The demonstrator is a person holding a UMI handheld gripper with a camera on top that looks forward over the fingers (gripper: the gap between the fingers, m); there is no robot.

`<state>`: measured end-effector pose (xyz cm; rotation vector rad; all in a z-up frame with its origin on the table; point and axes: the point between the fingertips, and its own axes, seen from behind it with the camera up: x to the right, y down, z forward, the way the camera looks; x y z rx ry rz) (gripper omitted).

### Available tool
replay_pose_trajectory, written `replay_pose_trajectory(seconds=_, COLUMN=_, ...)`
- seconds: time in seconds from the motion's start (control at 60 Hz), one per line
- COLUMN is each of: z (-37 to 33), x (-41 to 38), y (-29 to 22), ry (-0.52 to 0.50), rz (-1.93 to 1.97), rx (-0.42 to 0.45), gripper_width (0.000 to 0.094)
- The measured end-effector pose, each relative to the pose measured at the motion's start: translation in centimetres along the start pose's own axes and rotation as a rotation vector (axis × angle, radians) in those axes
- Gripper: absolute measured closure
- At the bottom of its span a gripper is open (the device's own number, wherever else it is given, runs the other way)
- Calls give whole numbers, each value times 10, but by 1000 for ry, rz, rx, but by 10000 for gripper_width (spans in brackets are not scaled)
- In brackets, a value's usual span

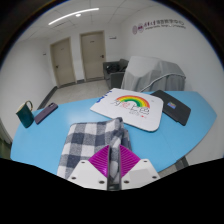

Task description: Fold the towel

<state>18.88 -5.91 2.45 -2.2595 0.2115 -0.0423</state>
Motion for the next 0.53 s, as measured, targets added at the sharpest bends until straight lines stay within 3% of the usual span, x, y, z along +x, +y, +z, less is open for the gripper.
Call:
replay_pose_trajectory(seconds=0.05, z=-2, x=2, y=-2, ry=-1, rz=28, rx=12, gripper_width=711)
replay_pose_trajectory(seconds=0.067, z=-4, x=4, y=-2, ry=3, rz=34, rx=16, gripper_width=593)
replay_pose_trajectory(seconds=0.1, z=-7, x=7, y=-3, ry=13, rz=38, rx=21, gripper_width=496)
replay_pose_trajectory(seconds=0.117, z=-9, x=8, y=-4, ry=15, rz=39, rx=22, gripper_width=372)
replay_pose_trajectory(seconds=0.15, z=-15, x=6, y=-4, ry=16, rz=41, rx=20, gripper_width=222)
replay_pose_trajectory(seconds=0.2, z=-26, x=3, y=-4, ry=4, rz=41, rx=25, gripper_width=99)
replay_pose_trajectory(seconds=0.533, z=-143, x=-38, y=16, ry=-13, rz=54, rx=90, gripper_width=101)
